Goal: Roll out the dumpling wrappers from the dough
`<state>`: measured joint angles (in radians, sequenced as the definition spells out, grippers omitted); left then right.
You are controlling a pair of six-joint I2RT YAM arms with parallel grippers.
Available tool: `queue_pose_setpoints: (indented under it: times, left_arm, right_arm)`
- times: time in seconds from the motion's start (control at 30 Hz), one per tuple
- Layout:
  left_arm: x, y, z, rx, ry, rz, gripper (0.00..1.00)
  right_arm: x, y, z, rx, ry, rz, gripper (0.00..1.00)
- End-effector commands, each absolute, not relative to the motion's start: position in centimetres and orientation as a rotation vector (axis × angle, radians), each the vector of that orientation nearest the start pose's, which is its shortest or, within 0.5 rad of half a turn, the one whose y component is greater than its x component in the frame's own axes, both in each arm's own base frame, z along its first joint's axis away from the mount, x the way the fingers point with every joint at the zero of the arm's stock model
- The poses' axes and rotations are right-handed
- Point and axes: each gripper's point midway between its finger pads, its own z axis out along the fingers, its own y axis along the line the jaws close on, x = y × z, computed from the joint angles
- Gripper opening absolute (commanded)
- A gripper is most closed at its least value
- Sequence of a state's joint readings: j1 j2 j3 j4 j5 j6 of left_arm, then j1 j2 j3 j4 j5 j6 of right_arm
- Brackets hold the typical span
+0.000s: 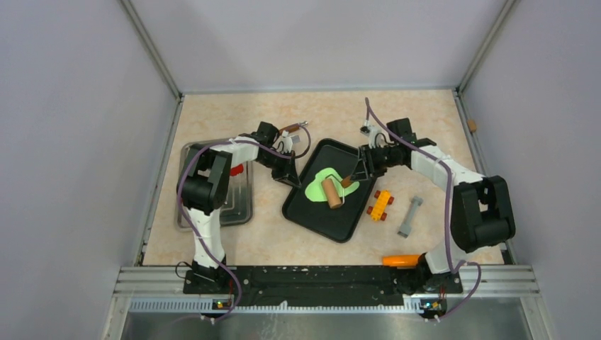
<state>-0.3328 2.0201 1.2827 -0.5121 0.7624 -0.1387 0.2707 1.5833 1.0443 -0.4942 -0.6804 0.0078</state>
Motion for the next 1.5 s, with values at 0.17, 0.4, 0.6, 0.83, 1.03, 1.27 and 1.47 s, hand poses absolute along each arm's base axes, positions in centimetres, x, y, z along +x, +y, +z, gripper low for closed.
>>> queue_pose_setpoints:
  times: [0.17, 0.4, 0.6, 0.83, 1.03, 1.27, 1.47]
  left_arm:
    - [32.6, -24.5, 3.3, 0.44, 2.729, -1.204, 0.0]
    - [32.5, -24.6, 3.3, 0.442, 2.73, -1.206, 0.0]
    - [32.7, -24.6, 3.1, 0.435, 2.727, -1.21, 0.0]
    - [32.7, -24.7, 3.2, 0.438, 2.727, -1.209, 0.0]
    - [32.6, -24.6, 3.1, 0.441, 2.729, -1.203, 0.0]
    - [32.4, -24.8, 3.1, 0.453, 2.729, -1.212, 0.0]
    - [32.2, -25.3, 3.1, 0.475, 2.731, -1.224, 0.0]
  right_arm:
    - [31.0, 8.1, 5.5, -0.396, 2.633, 0.446, 0.0]
    - [30.7, 4.6, 4.6, -0.286, 2.663, 0.349, 0.0]
    - [31.5, 2.6, 5.4, -0.182, 2.639, 0.311, 0.0]
    - [32.9, 3.2, 8.4, -0.223, 2.571, 0.365, 0.0]
    - [33.7, 4.2, 13.0, -0.279, 2.483, 0.419, 0.0]
    - [34.2, 9.6, 19.7, -0.342, 2.272, 0.78, 0.0]
    - [34.9, 13.2, 20.4, -0.295, 2.24, 1.042, 0.0]
